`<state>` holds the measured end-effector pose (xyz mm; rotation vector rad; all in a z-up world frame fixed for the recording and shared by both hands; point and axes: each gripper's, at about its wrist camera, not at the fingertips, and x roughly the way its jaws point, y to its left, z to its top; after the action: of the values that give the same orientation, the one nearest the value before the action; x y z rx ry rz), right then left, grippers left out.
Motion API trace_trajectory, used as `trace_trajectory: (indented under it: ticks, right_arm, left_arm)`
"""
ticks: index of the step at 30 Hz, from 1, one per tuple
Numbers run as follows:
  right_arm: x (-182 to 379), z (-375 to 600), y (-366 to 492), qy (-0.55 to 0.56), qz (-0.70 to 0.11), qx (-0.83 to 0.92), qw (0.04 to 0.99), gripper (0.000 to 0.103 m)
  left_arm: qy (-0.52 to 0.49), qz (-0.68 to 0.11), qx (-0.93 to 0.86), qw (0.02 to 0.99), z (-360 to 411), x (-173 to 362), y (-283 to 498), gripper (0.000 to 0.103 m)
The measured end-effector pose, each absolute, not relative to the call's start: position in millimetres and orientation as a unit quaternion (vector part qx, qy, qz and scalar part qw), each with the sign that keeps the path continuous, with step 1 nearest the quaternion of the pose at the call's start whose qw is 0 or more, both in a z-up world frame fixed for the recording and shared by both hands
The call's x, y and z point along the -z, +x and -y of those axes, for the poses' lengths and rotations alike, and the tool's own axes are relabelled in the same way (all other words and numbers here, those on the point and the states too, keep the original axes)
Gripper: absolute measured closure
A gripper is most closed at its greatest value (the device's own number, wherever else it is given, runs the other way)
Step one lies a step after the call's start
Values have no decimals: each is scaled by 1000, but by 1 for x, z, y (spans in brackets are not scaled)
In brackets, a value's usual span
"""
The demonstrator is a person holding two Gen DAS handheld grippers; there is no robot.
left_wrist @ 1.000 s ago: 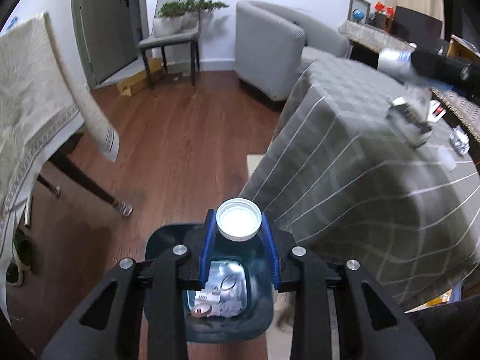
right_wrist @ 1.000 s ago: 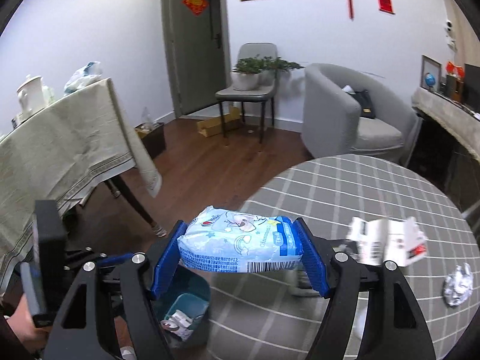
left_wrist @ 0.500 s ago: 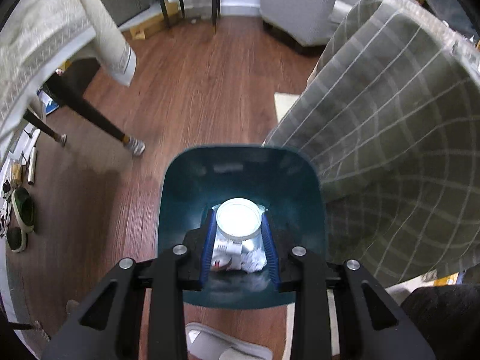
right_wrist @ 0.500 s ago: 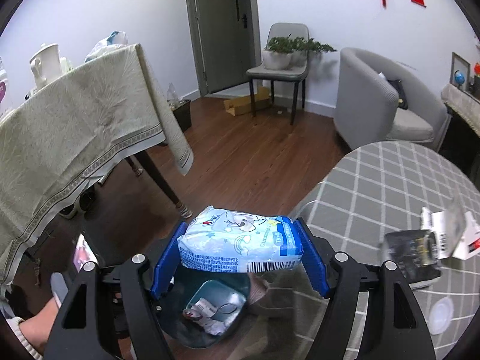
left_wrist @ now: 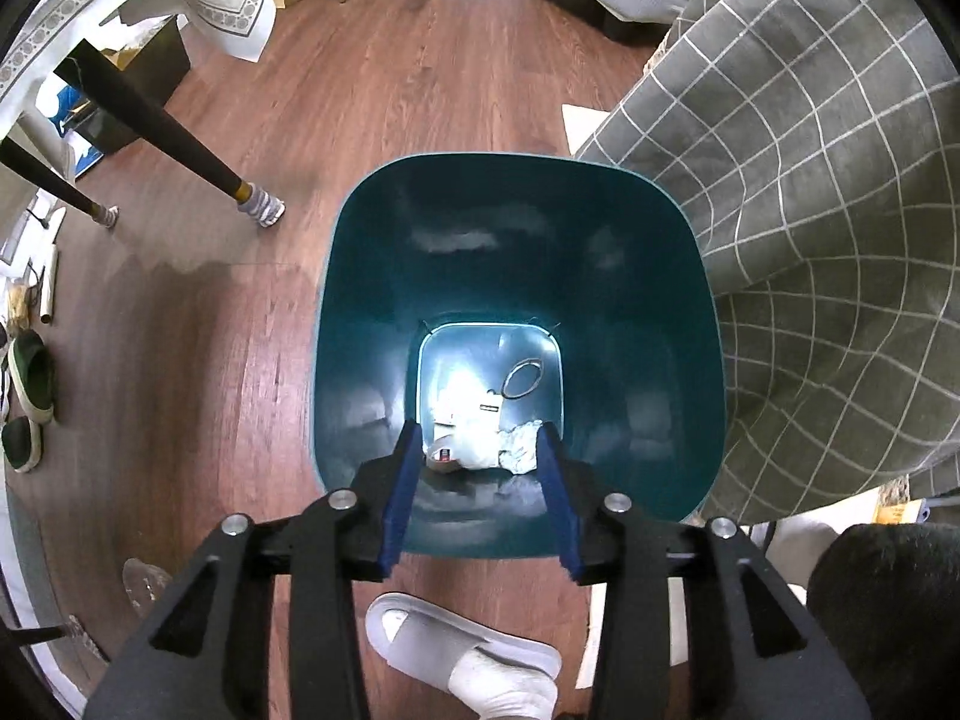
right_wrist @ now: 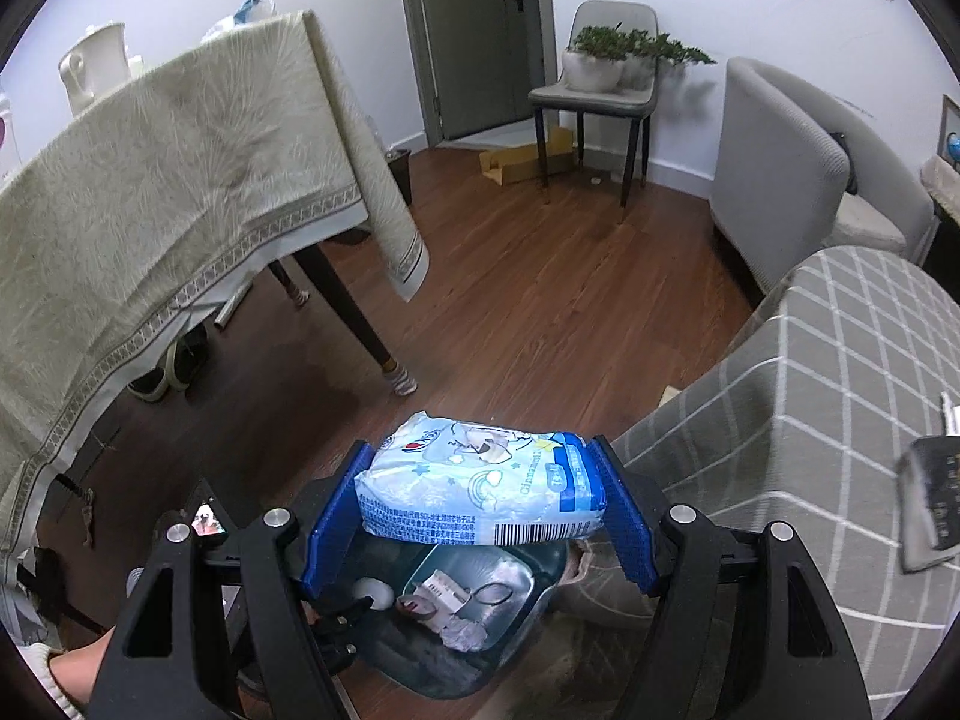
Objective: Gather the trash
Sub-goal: 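Carry the lid and snack bag with both tools over the teal bin, then open both tools to drop the lid and snack bag into the bin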
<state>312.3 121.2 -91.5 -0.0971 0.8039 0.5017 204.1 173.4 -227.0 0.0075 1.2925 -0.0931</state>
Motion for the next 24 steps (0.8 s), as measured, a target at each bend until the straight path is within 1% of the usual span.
trace_trajectory:
  ticks: [2, 4, 10, 19, 24]
  right_arm:
    - [99, -129, 315, -48, -396, -243, 884, 30]
    - [105, -136, 317, -53, -403, -244, 880, 30]
    - [128, -149, 320, -68, -424, -242, 870, 30]
    - [167, -165, 330, -72, -466, -238, 849, 30]
    - [186, -174, 334, -73, -486, -240, 837, 30]
  left_arm:
    - [0, -597, 41, 801, -178, 225, 202, 55]
    - [-8, -586, 41, 809, -185, 219, 199, 47]
    - [-18, -557, 29, 830, -203, 198, 193, 41]
    - [-24, -511, 19, 859, -215, 160, 184, 40]
    - [-33, -481, 10, 876, -223, 138, 179, 44]
